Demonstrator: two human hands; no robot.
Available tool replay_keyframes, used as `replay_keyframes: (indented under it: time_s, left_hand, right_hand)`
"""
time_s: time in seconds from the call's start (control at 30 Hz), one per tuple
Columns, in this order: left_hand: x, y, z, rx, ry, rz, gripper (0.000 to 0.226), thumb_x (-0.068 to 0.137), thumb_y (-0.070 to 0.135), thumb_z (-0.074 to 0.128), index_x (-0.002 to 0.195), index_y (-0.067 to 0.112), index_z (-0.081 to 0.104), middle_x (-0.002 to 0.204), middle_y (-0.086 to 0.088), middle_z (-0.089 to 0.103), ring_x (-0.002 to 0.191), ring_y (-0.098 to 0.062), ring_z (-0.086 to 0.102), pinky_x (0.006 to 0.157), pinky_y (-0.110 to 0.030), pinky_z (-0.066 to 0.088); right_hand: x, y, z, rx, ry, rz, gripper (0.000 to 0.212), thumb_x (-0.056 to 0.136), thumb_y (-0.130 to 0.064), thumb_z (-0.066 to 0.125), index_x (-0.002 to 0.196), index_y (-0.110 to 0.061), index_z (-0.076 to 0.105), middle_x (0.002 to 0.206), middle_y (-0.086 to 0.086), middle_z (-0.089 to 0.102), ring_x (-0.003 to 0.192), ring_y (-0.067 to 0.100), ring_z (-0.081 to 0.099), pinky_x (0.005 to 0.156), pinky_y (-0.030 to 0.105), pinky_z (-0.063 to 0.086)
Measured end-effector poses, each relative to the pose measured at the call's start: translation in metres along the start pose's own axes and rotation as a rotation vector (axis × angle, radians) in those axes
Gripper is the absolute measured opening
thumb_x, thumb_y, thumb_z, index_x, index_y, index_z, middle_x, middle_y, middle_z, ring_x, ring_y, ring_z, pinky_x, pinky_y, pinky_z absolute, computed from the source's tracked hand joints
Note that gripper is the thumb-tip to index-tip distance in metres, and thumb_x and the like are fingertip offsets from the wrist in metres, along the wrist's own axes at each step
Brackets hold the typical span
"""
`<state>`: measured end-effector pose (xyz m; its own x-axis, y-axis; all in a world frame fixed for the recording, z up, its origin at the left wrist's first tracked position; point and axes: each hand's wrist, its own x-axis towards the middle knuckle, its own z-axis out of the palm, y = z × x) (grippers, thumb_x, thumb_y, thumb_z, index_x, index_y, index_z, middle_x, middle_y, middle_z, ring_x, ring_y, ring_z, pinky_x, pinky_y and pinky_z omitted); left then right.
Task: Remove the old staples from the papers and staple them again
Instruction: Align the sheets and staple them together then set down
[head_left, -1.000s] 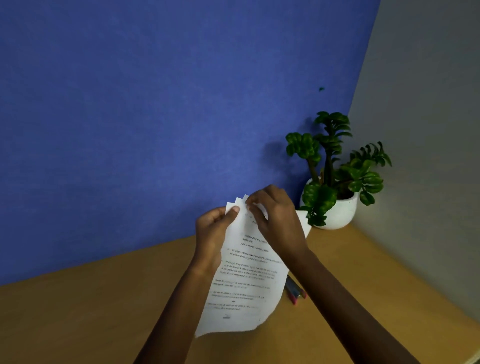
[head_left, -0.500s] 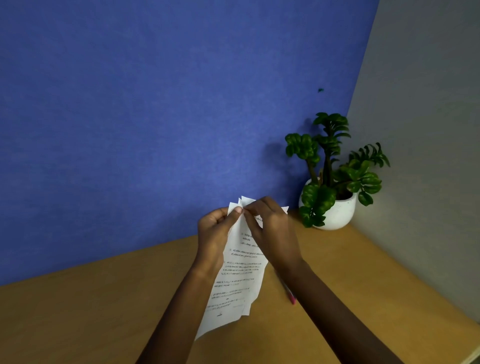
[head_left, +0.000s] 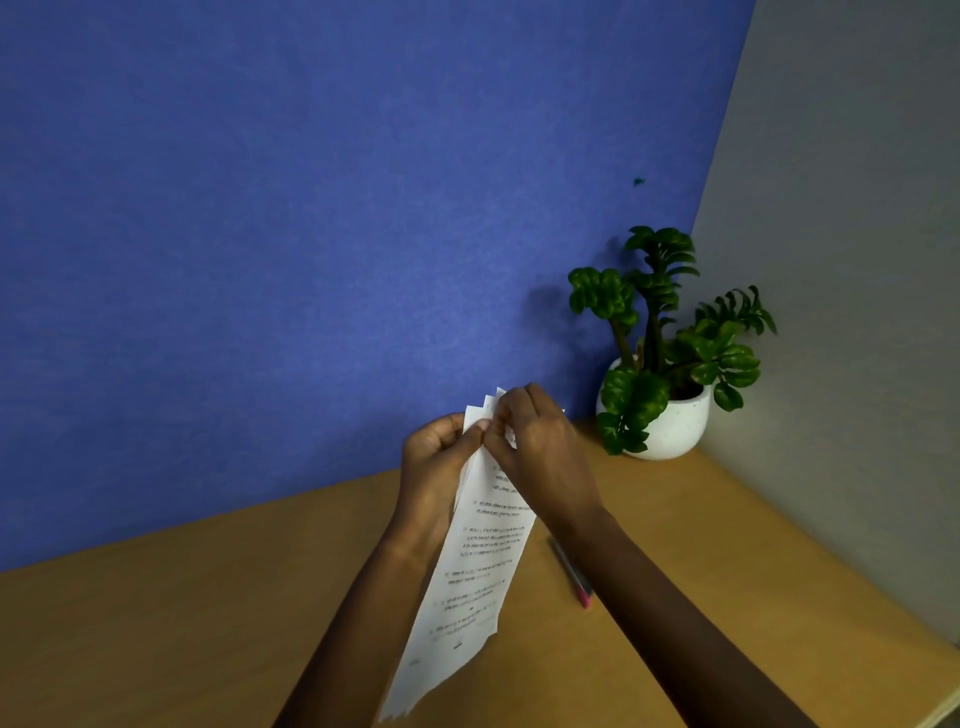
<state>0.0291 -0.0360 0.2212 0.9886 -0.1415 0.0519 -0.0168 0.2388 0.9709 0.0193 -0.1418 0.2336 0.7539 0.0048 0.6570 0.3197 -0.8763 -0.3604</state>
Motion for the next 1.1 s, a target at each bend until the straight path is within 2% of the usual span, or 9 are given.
replay_keyframes:
  time_s: [0.2, 0.4, 0.57, 0.67, 0.8, 0.93, 1.0, 1.1]
  left_hand:
    - [0.003, -0.001, -0.001, -0.041, 0.032, 0.002, 0.015, 0.087, 0.018, 0.059, 0.08, 0.013, 0.072, 0.08, -0.017, 0.072, 0.072, -0.033, 0.066, 0.076, -0.047, 0.054]
    - [0.004, -0.002, 0.0, -0.038, 0.048, 0.008, 0.012, 0.086, 0.017, 0.06, 0.084, 0.014, 0.072, 0.084, -0.015, 0.073, 0.076, -0.033, 0.069, 0.077, -0.047, 0.055]
    - [0.006, -0.002, -0.001, 0.012, 0.054, 0.03, 0.013, 0.086, 0.019, 0.061, 0.079, 0.018, 0.072, 0.079, -0.009, 0.075, 0.073, -0.03, 0.071, 0.074, -0.045, 0.057]
    - [0.005, -0.001, 0.0, 0.007, 0.034, 0.032, 0.014, 0.087, 0.018, 0.06, 0.081, 0.018, 0.072, 0.081, -0.014, 0.074, 0.074, -0.033, 0.07, 0.076, -0.048, 0.055]
    - [0.004, 0.0, 0.0, 0.037, 0.026, 0.055, 0.014, 0.087, 0.018, 0.06, 0.08, 0.02, 0.072, 0.079, -0.011, 0.074, 0.073, -0.032, 0.07, 0.073, -0.045, 0.056]
    - [0.003, -0.001, 0.0, 0.035, 0.01, 0.044, 0.016, 0.087, 0.017, 0.059, 0.078, 0.02, 0.072, 0.074, -0.008, 0.074, 0.067, -0.028, 0.07, 0.065, -0.038, 0.056]
    - [0.003, -0.002, 0.0, 0.006, -0.005, 0.031, 0.017, 0.088, 0.017, 0.059, 0.078, 0.019, 0.072, 0.073, -0.01, 0.073, 0.066, -0.028, 0.068, 0.063, -0.037, 0.055]
    - [0.001, -0.001, 0.001, -0.058, -0.037, -0.007, 0.013, 0.087, 0.015, 0.059, 0.082, 0.014, 0.072, 0.078, -0.017, 0.069, 0.069, -0.032, 0.066, 0.07, -0.041, 0.052]
  right_hand:
    - [-0.002, 0.002, 0.0, -0.001, 0.001, 0.005, 0.021, 0.092, -0.022, 0.049, 0.1, -0.006, 0.06, 0.1, 0.012, 0.064, 0.083, 0.024, 0.062, 0.059, 0.021, 0.037]
    - [-0.003, 0.002, -0.002, 0.025, 0.005, 0.017, 0.021, 0.093, -0.021, 0.048, 0.102, -0.008, 0.063, 0.098, 0.012, 0.065, 0.081, 0.025, 0.065, 0.057, 0.021, 0.037]
    - [0.001, 0.0, -0.005, 0.033, 0.011, 0.042, 0.021, 0.093, -0.023, 0.049, 0.099, -0.008, 0.062, 0.101, 0.01, 0.065, 0.083, 0.022, 0.064, 0.058, 0.02, 0.039]
    - [0.003, -0.001, -0.007, 0.031, -0.013, 0.034, 0.019, 0.091, -0.023, 0.052, 0.095, -0.006, 0.06, 0.099, 0.01, 0.064, 0.083, 0.022, 0.063, 0.059, 0.026, 0.046]
    - [0.008, 0.001, -0.007, 0.008, -0.054, 0.011, 0.019, 0.09, -0.023, 0.053, 0.093, -0.005, 0.057, 0.099, 0.011, 0.062, 0.084, 0.021, 0.06, 0.061, 0.023, 0.036]
    - [0.01, 0.001, -0.005, -0.008, -0.105, 0.004, 0.023, 0.09, -0.024, 0.052, 0.102, -0.004, 0.055, 0.104, 0.012, 0.061, 0.089, 0.023, 0.058, 0.064, 0.021, 0.032]
    - [0.01, 0.002, -0.005, -0.004, -0.113, -0.004, 0.024, 0.09, -0.024, 0.052, 0.103, -0.003, 0.054, 0.105, 0.013, 0.06, 0.085, 0.022, 0.056, 0.058, 0.016, 0.028]
    - [0.008, 0.004, -0.004, 0.009, -0.11, -0.008, 0.021, 0.09, -0.021, 0.052, 0.099, -0.002, 0.053, 0.101, 0.014, 0.059, 0.076, 0.013, 0.043, 0.05, 0.012, 0.021]
